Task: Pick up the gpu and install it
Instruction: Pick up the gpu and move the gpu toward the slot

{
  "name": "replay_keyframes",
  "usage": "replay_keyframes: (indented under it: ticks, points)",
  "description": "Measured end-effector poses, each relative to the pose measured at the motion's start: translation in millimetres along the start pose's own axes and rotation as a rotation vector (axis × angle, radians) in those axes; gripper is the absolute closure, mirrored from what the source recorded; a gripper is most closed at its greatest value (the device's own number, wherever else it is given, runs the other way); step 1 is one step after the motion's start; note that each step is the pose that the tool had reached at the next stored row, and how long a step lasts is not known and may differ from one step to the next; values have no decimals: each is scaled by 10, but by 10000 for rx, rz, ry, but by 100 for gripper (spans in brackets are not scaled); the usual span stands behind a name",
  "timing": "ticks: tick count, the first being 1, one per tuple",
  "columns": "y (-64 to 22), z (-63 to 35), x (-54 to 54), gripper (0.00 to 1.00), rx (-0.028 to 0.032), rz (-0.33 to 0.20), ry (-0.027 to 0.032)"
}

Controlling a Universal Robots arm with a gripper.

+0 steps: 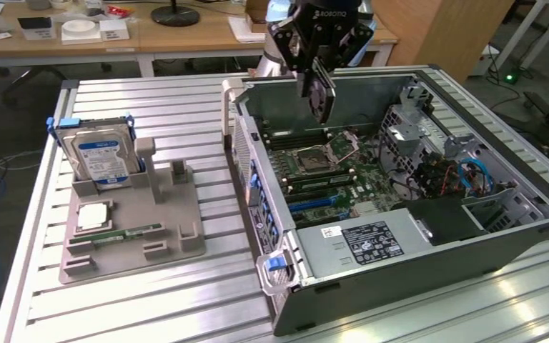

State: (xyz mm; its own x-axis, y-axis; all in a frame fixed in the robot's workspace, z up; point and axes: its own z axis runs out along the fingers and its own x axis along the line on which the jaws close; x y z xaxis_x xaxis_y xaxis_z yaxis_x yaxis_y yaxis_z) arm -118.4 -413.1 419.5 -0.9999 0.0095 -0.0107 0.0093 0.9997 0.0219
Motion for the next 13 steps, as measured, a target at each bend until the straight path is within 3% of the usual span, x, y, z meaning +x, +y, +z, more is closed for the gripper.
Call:
replay_keyframes:
  ticks: [13]
  points:
    - [1, 1, -46, 72, 0, 0, 0]
